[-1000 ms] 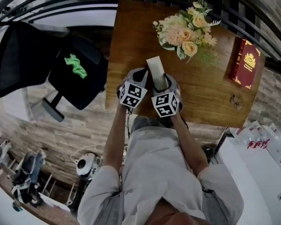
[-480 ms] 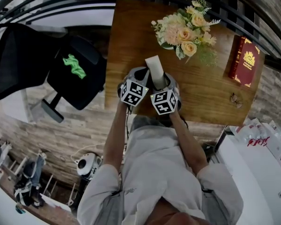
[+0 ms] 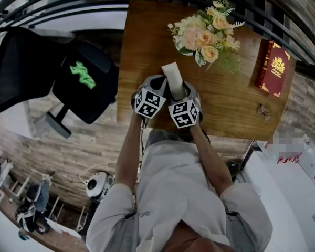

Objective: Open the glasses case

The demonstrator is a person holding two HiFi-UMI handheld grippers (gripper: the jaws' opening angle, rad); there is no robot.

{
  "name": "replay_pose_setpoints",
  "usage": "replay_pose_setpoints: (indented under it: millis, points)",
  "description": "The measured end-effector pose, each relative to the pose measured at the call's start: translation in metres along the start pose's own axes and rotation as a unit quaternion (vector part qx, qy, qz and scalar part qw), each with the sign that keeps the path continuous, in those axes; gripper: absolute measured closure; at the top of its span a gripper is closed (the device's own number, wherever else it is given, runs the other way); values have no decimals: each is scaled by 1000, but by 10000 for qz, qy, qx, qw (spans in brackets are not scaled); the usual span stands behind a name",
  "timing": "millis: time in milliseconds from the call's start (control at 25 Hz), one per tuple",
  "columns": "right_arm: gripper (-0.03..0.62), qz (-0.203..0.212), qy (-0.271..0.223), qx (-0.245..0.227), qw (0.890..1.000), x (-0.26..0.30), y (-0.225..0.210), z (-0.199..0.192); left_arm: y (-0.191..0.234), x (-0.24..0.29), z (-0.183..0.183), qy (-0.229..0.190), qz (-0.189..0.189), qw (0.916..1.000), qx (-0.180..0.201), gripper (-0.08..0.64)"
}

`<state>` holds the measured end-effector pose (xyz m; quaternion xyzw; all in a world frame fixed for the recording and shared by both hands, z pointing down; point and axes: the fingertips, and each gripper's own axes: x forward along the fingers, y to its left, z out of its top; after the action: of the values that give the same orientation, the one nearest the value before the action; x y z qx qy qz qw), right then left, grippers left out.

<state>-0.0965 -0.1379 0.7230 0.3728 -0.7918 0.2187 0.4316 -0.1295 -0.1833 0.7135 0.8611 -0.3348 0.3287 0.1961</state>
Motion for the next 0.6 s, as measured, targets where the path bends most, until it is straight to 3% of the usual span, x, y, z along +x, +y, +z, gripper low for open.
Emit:
replay_pose_setpoints:
  millis: [600]
  points:
    - [264,271,-221,340,9988,-13,-5,4,0,1,0,-7,15,10000,21,540]
